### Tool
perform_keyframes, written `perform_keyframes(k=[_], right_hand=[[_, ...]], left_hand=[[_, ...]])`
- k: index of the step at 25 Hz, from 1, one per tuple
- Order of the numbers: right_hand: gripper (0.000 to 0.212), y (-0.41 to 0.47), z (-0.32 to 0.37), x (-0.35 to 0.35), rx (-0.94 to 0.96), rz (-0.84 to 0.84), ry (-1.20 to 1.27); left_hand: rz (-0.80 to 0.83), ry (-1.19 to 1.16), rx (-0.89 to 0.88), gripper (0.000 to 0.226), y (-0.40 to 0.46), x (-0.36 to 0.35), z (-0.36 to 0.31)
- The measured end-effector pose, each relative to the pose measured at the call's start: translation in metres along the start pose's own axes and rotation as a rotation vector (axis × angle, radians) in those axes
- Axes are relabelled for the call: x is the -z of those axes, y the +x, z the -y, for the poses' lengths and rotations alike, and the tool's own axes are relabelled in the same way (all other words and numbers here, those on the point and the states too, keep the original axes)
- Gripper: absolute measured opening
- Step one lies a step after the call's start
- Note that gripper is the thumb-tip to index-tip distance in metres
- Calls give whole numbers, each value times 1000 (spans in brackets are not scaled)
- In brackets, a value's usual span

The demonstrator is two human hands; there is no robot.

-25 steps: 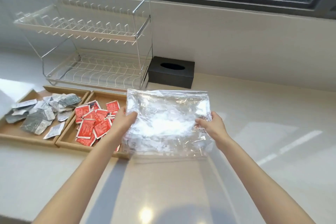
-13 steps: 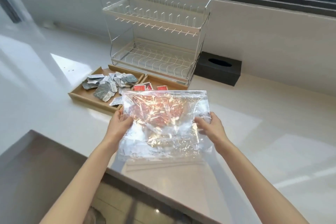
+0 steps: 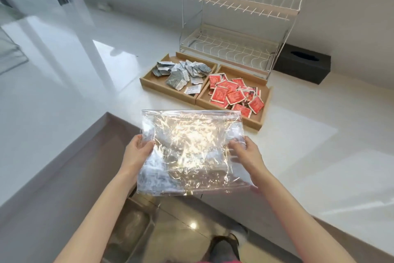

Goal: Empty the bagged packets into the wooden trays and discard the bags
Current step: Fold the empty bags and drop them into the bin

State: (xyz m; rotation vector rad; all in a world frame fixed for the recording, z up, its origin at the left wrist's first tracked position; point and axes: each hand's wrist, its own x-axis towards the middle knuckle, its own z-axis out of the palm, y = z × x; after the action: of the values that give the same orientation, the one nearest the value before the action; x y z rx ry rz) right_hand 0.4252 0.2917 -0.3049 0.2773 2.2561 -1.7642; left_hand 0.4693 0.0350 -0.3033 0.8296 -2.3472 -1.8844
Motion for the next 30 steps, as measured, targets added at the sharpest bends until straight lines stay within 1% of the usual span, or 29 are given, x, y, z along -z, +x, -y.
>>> perform_keyframes(k=[3, 7, 8, 10, 11, 14, 15, 16, 18, 20, 23, 24, 26, 27, 29, 30], right_hand=[[13, -25, -8, -33, -17, 27, -35], [35, -47, -24, -70, -85, 95, -137], [32, -51, -27, -78, -87, 112, -140], [15, -58, -32, -93, -88, 138, -152], [16, -60, -36, -100, -95, 156, -160], [46, -59, -49, -121, -150, 230, -209], [51, -57, -54, -127, -147, 248, -239], [57, -54, -60, -134, -154, 263, -273], [63, -49, -73, -149, -186, 309, -315], [55, -43, -86, -160, -200, 334, -347], [28, -31, -101, -177, -212, 366, -379], [24, -29, -106, -182, -220, 374, -374], [24, -21, -117, -195, -228, 396, -377], [22, -17, -124, -203, -228, 411, -382], [6, -10, -135, -219, -219, 449, -369], [5, -7, -140, -228, -207, 471, -365]], left_hand=[[-34, -2, 46, 47, -12, 33, 29], [-105, -16, 156, 51, -28, 68, 66], [-118, -17, 176, 51, -32, 75, 74], [-147, -13, 210, 44, -39, 85, 92], [-161, -14, 231, 39, -41, 89, 101], [-194, -29, 299, 17, -46, 98, 129], [-210, -23, 314, 16, -46, 99, 137], [-230, -9, 324, 22, -45, 99, 147], [-286, 42, 377, 43, -42, 101, 169], [-324, 75, 410, 48, -36, 100, 191], [-384, 85, 490, 46, -28, 97, 225], [-393, 100, 496, 46, -28, 96, 236], [-410, 152, 510, 49, -23, 92, 256], [-418, 190, 526, 53, -20, 90, 266], [-417, 295, 548, 65, -13, 84, 283], [-420, 370, 571, 71, -10, 82, 290]])
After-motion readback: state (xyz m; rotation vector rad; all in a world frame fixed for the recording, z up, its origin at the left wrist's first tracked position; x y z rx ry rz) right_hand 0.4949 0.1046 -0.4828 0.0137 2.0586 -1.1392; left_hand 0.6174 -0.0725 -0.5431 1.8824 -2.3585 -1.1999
